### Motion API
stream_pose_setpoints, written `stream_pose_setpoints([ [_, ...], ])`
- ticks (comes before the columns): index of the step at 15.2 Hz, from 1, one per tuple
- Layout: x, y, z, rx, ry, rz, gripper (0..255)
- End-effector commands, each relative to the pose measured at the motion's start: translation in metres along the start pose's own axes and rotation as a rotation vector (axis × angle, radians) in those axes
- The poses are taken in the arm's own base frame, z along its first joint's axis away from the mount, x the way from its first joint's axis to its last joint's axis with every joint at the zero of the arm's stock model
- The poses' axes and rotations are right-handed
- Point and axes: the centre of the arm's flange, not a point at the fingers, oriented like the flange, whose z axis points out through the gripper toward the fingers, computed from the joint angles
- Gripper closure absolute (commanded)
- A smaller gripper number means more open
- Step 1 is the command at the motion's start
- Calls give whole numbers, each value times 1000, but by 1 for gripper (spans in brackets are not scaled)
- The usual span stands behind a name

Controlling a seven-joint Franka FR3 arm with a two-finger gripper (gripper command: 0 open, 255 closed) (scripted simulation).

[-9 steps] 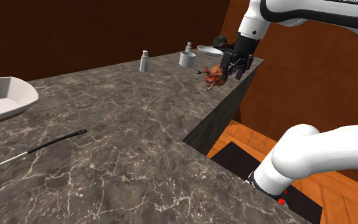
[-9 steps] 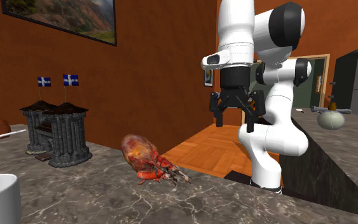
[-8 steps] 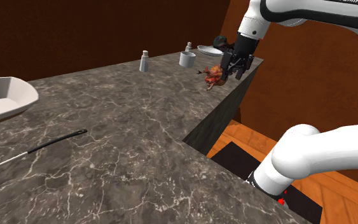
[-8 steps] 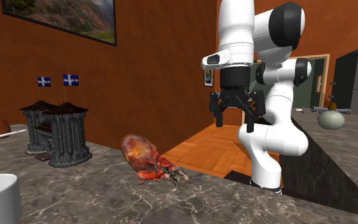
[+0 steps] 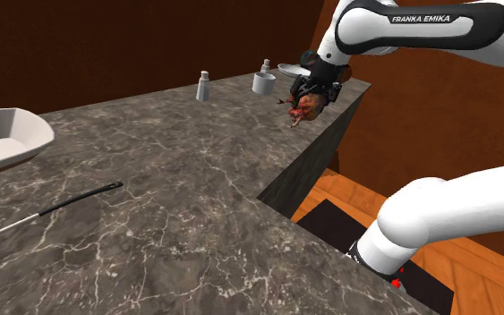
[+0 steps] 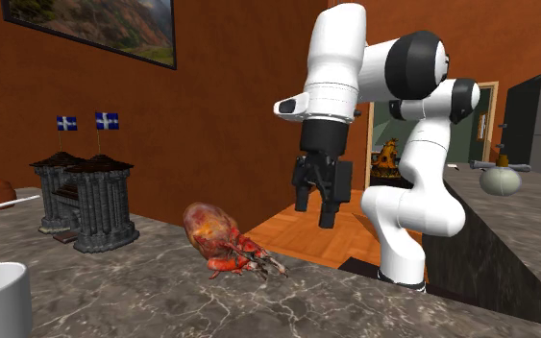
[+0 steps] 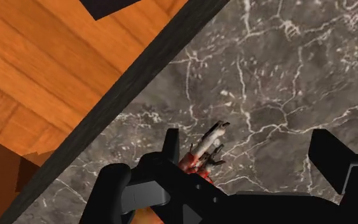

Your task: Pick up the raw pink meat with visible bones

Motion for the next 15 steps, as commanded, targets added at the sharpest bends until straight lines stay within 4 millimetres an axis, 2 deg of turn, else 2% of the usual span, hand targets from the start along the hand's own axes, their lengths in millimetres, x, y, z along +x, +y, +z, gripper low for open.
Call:
stream_pose_setpoints([
  [1,17,4,11,-7,48,112,0],
  [6,59,19,36,-29,157,380,0],
  [7,61,20,36,-30,161,390,0],
  [14,55,21,76,-30,161,390,0],
  [15,55,21,76,-30,161,390,0],
])
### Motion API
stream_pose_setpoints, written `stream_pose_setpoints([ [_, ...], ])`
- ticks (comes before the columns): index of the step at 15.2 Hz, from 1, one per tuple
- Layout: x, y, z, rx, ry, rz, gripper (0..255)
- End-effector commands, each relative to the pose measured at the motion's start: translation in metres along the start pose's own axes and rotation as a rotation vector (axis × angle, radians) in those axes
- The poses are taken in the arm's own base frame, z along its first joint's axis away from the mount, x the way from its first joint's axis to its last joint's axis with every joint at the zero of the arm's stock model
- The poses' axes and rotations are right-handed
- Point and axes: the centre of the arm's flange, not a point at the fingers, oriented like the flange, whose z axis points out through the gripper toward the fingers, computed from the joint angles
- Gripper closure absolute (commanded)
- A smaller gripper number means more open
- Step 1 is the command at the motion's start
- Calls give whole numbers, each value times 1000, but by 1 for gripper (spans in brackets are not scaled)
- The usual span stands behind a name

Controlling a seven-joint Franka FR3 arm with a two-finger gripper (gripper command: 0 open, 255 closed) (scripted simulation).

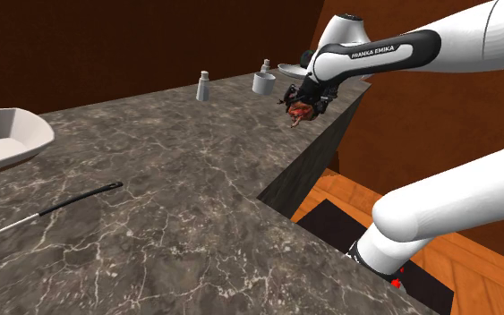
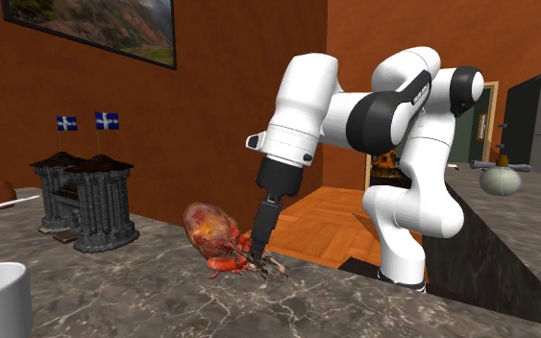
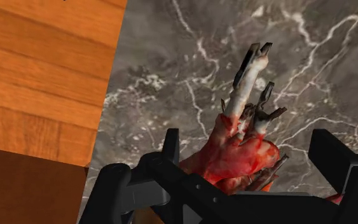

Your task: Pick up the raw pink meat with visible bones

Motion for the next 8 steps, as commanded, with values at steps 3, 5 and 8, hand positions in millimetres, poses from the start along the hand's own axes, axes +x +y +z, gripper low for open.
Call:
stream_pose_setpoints([
  [3,-1,0,2,0,0,0,255],
  [5,-1,0,2,0,0,0,255],
  [8,-1,0,2,0,0,0,255],
])
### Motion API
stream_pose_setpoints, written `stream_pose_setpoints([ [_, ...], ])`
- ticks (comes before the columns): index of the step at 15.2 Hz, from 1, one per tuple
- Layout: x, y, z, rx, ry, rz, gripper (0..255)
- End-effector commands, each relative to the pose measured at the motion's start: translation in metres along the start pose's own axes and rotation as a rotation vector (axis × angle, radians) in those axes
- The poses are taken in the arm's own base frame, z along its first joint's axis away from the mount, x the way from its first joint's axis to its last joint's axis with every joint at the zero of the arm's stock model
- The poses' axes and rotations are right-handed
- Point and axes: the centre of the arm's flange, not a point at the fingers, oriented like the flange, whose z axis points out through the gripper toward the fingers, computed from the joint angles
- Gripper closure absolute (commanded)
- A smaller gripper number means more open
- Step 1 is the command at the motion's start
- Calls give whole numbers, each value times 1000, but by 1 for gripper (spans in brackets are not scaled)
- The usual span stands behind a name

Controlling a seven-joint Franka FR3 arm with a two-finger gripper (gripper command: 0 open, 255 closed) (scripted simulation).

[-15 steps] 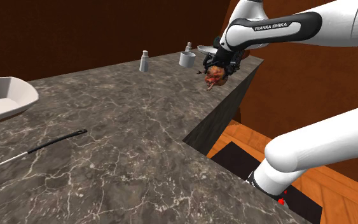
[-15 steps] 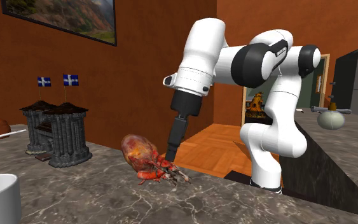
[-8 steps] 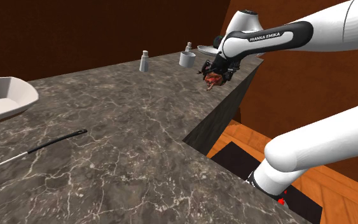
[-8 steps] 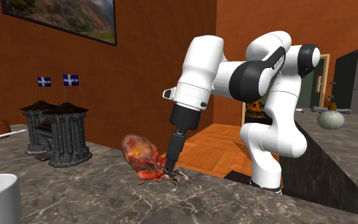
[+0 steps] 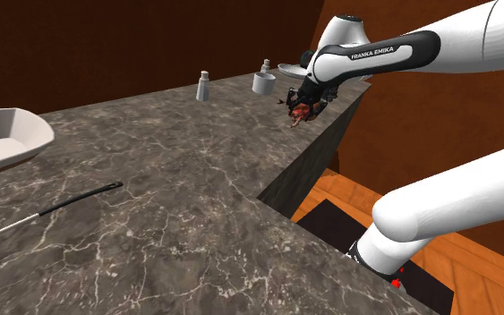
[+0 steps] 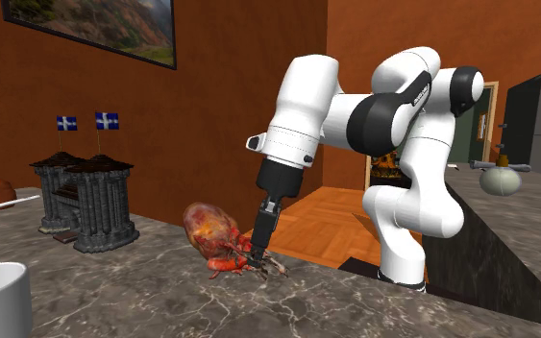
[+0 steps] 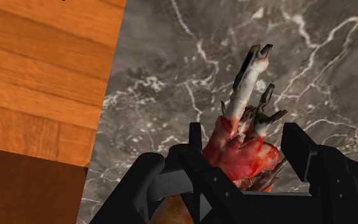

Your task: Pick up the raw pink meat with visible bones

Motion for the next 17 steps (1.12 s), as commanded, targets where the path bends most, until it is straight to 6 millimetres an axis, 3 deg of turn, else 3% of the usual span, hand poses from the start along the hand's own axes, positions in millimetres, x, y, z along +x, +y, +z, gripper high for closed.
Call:
stream_pose_setpoints([
  [1,0,0,1,-1,-1,0,255],
  [3,0,0,1,-1,-1,0,255],
  [17,21,-7,-70,-1,-1,0,255],
])
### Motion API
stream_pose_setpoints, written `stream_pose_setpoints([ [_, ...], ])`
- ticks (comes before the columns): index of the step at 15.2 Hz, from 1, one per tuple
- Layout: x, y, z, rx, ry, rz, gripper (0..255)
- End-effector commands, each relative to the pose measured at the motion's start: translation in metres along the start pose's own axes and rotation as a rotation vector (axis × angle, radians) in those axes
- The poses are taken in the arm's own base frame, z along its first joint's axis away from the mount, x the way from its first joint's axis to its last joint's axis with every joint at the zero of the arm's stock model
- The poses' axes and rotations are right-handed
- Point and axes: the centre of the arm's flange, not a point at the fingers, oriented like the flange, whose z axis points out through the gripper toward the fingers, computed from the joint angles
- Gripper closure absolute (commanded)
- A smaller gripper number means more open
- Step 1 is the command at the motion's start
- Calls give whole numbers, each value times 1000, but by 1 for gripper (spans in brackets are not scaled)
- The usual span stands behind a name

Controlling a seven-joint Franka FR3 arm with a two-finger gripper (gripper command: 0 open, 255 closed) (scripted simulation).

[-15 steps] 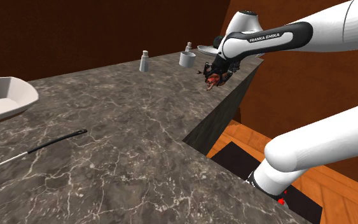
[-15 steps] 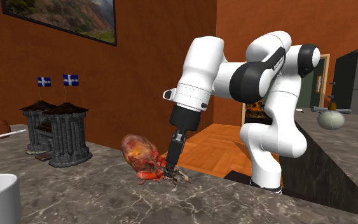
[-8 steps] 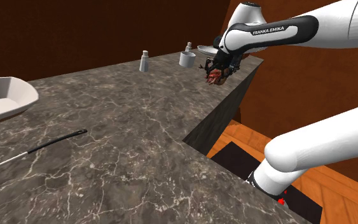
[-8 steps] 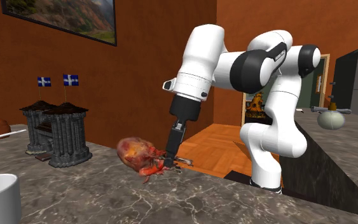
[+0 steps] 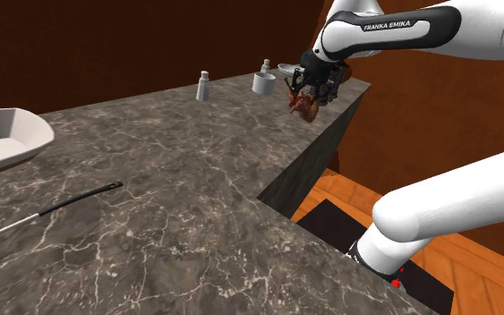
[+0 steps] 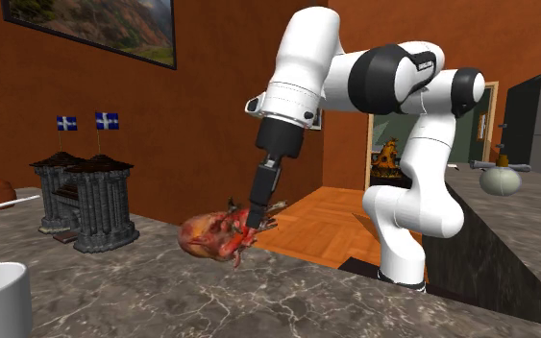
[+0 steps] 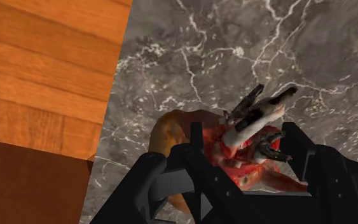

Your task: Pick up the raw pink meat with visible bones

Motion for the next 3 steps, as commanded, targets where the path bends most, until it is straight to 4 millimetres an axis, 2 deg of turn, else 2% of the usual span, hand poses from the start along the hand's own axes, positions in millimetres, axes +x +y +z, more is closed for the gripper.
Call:
stream_pose_setpoints([
  [1,3,0,-12,1,1,0,255],
  [3,3,0,-13,1,1,0,255],
])
